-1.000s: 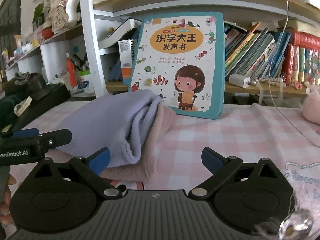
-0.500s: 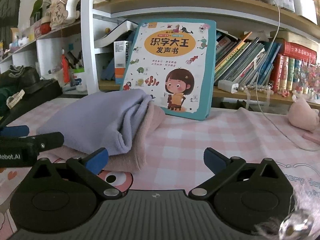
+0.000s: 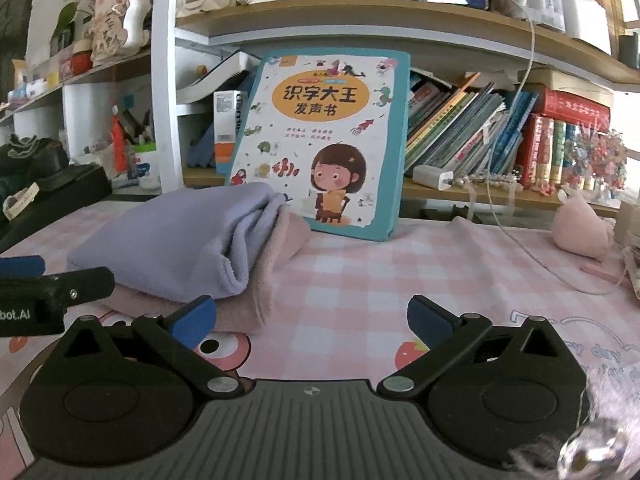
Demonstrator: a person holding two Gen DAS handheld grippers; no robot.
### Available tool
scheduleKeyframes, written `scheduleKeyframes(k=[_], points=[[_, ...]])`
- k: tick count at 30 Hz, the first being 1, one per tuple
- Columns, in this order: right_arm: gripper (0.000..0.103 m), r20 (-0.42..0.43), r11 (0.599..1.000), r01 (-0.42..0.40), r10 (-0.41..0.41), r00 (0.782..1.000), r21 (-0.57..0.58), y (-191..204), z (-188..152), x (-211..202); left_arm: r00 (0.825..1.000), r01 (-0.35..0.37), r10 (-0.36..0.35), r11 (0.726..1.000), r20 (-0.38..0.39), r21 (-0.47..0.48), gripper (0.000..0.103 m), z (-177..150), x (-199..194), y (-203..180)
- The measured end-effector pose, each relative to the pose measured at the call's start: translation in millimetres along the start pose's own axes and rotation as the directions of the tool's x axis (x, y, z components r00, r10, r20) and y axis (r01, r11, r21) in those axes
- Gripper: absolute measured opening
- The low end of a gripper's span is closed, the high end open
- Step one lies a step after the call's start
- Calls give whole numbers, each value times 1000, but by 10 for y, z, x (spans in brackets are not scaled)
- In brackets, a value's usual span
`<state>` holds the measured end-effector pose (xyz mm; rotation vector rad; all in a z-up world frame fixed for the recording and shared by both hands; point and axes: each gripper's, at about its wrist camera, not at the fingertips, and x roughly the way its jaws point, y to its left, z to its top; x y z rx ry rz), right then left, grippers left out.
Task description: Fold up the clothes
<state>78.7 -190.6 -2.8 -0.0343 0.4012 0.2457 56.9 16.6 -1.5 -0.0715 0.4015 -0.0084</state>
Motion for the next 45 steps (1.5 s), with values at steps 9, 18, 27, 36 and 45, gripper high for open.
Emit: scheduleKeyframes(k=[9,18,27,36,45], points=[[103,10,1000,8,-8,1000,-17,24,-9,-30,1000,-8,8,999,-1,43,103,-10,-9,-77],[103,-2,1000,9,-9,1000,-30,49,-5,-14,1000,-15,15,999,-2,38,103,-10,-7,-62],[103,-11,1000,4,-4,1000,-12,19,-1,4,1000,-16,16,999,-15,38,103,-9,12,-58],[103,-22,1000,8,-8,1000,-11,18,-1,18,1000,-15,15,999,-25,31,103,-16,23,-50],[103,-27,1000,11,-11,1000,-12,12,1,23,1000,-18,19,999,-20,43,103,-21,15,-69]])
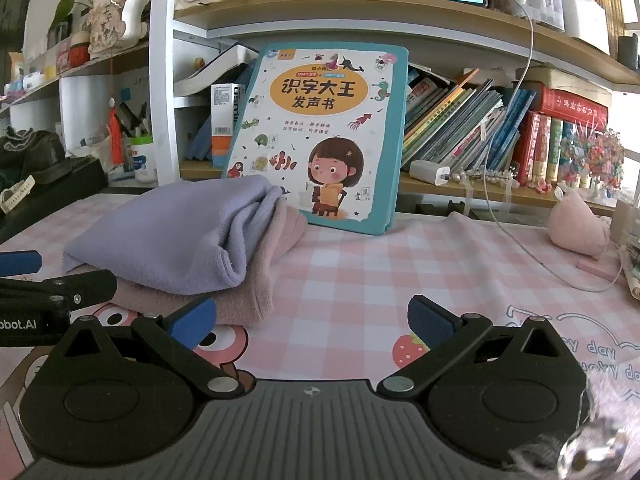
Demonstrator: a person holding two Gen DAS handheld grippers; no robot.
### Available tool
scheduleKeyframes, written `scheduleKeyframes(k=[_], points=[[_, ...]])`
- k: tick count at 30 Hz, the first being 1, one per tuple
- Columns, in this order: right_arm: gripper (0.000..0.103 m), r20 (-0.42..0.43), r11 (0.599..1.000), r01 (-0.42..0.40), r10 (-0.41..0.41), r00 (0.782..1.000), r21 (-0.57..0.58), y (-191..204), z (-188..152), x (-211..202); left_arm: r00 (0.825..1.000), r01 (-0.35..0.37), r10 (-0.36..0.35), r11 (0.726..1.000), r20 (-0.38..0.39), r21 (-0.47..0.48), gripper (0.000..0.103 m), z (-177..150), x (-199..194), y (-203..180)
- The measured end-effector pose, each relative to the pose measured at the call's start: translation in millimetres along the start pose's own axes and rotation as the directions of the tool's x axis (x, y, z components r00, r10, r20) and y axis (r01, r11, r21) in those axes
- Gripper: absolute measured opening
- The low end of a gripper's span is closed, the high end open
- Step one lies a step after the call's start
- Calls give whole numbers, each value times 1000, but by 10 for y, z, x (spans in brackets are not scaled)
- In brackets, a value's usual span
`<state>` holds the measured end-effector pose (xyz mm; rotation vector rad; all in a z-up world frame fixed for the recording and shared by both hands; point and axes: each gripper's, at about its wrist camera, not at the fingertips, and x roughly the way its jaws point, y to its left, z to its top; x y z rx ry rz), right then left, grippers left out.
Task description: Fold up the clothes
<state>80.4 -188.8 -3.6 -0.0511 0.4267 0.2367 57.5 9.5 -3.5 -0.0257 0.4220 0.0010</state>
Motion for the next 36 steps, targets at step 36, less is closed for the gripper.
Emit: scheduleKeyframes(k=[36], points=[[103,-13,1000,7,-7,1000,4,7,-5,15,1000,2,-2,1000,-14,-11,103,7,27,26]])
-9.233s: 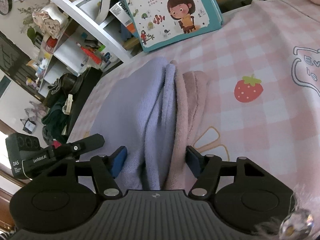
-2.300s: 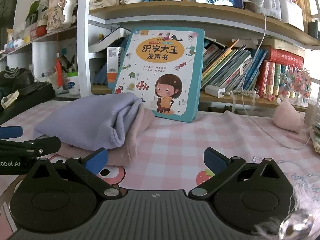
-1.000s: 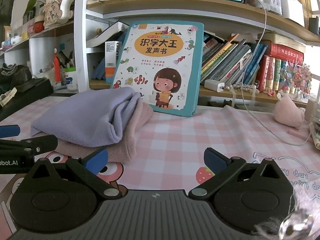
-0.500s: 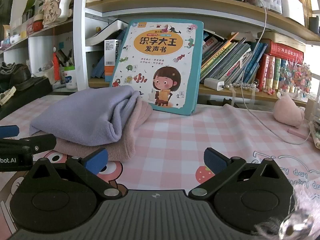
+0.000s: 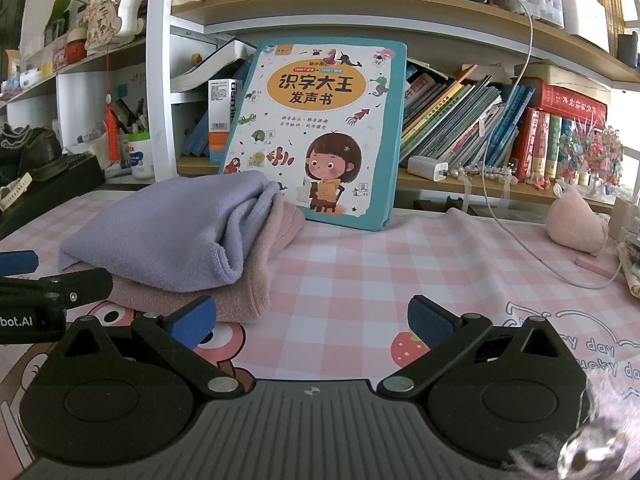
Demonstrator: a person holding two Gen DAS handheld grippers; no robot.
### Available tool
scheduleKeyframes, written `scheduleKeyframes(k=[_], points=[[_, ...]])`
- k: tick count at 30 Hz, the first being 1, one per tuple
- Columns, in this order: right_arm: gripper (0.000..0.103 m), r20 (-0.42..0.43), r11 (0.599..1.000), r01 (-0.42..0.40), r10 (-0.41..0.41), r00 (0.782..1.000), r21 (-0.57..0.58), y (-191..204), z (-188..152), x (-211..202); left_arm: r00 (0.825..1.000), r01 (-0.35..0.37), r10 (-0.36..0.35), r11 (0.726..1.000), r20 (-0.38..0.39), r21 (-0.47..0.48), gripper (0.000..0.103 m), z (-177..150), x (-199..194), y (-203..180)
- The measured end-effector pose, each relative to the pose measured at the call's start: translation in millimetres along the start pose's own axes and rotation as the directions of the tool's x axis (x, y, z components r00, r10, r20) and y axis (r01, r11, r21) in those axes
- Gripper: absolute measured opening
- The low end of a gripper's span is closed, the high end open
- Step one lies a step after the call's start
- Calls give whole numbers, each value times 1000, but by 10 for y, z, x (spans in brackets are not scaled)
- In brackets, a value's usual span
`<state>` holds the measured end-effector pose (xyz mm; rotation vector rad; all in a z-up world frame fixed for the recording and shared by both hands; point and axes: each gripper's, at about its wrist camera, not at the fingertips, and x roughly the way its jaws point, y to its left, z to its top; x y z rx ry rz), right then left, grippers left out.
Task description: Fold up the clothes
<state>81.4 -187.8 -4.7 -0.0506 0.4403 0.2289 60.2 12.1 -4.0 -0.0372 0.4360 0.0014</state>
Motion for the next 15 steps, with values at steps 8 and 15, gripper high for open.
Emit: scheduleKeyframes(k=[8,15], points=[[103,-2,1000,-1,1,1000,-1,-8,1,6,1000,2,-2,1000,-1,-2,103,1,-5,-1],[103,-4,1000,-3,3,1000,-1,-1,2,4,1000,1,-1,1000,-2,0,103,7,-4,-8]])
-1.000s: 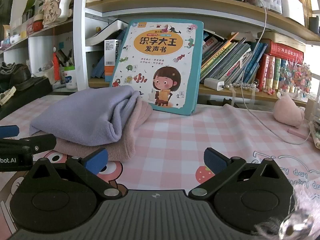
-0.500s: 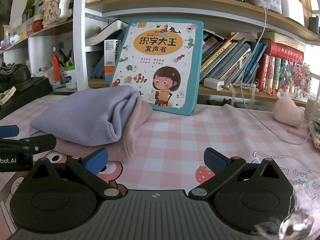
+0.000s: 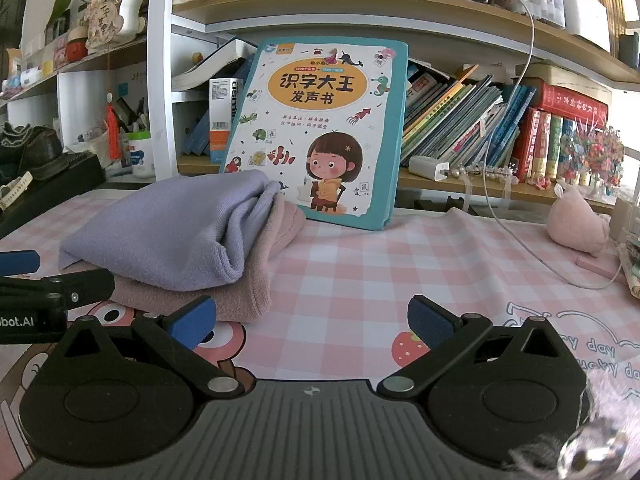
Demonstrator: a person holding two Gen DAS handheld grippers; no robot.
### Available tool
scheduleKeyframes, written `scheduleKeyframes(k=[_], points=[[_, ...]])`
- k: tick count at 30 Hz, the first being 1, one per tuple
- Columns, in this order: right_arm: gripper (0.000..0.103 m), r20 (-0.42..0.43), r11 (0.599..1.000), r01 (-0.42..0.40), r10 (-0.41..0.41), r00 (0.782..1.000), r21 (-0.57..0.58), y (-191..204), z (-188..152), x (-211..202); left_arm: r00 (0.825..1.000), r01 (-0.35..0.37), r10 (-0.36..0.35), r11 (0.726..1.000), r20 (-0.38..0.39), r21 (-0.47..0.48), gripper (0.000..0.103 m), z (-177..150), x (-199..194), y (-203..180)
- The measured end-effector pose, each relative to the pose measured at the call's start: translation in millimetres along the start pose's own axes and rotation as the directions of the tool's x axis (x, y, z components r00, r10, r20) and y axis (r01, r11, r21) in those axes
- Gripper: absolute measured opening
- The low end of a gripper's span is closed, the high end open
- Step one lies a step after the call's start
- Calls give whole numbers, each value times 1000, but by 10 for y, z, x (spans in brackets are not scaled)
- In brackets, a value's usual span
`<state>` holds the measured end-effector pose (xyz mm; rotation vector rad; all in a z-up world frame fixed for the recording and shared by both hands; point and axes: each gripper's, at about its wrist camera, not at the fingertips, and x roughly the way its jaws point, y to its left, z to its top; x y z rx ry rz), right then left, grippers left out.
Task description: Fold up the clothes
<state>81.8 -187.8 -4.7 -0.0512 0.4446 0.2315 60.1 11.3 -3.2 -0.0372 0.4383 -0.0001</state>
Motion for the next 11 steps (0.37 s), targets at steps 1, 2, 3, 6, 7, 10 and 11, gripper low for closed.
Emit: scheduleKeyframes(k=[1,2,3,6,7,10,11], points=[[103,-1,1000,0,0,1000,0,2,-1,-1,1000,0,0,1000,2,2,103,1,-3,-4],[103,-2,1000,0,0,1000,0,5,-1,0,1000,-1,1,1000,4,4,103,1,-5,-6],[103,-3,1000,0,0,1000,-1,7,-1,1,1000,-1,1,1000,6,4,103,1,-9,-7],[103,-6,1000,1,-1,1000,-5,15,0,5,1000,-3,2,1000,8,3,103,-2,-11,-4],[103,-6,1000,1,-1,1000,-7,17,1,5,1000,-5,5,1000,7,2,103,-1,-9,-1],[103,-6,1000,1,-1,1000,-9,26,-1,2,1000,-10,10,1000,4,-5,103,1,-3,9],[103,-5,1000,1,-1,1000,-9,31,-4,1,1000,-14,14,1000,3,-5,103,1,-3,6]])
